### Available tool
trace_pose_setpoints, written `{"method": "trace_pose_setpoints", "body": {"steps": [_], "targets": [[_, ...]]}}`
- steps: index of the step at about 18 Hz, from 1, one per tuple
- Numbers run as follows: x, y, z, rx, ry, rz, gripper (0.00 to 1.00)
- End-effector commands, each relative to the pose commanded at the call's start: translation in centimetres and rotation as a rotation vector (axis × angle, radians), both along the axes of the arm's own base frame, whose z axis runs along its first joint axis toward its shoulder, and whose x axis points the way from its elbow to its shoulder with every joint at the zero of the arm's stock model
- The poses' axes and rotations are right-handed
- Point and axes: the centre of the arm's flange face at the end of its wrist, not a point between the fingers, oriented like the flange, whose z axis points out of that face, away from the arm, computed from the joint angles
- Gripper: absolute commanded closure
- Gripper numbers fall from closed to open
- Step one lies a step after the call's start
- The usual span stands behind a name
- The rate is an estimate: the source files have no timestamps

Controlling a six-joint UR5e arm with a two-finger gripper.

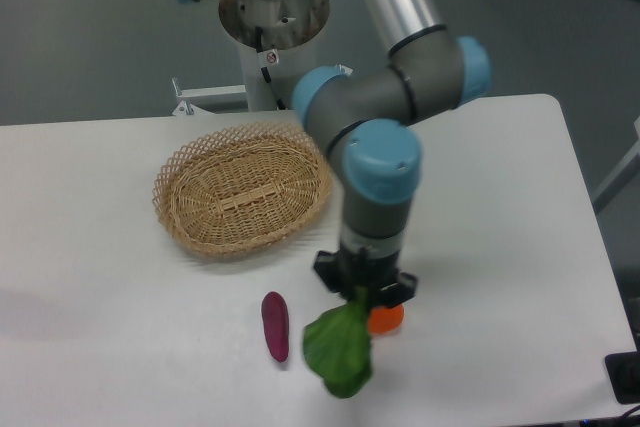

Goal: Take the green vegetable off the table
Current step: 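Lift the grasped bok choy up off the table, then carry the held bok choy back toward the arm's starting side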

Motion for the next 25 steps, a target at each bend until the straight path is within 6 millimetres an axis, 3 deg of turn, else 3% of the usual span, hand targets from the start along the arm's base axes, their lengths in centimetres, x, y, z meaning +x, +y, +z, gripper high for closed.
{"method": "trace_pose_setpoints", "body": {"steps": [12,15,25], "targets": [[-7.9,-9.6,-0.4,-0.116,0.000,-0.200,0.84],[-8.6,-10.4,-0.4,-0.121,-0.002,-0.214,0.84],[-8.9,-10.4,-0.5,-0.136,-0.025,-0.265,0.83]]}}
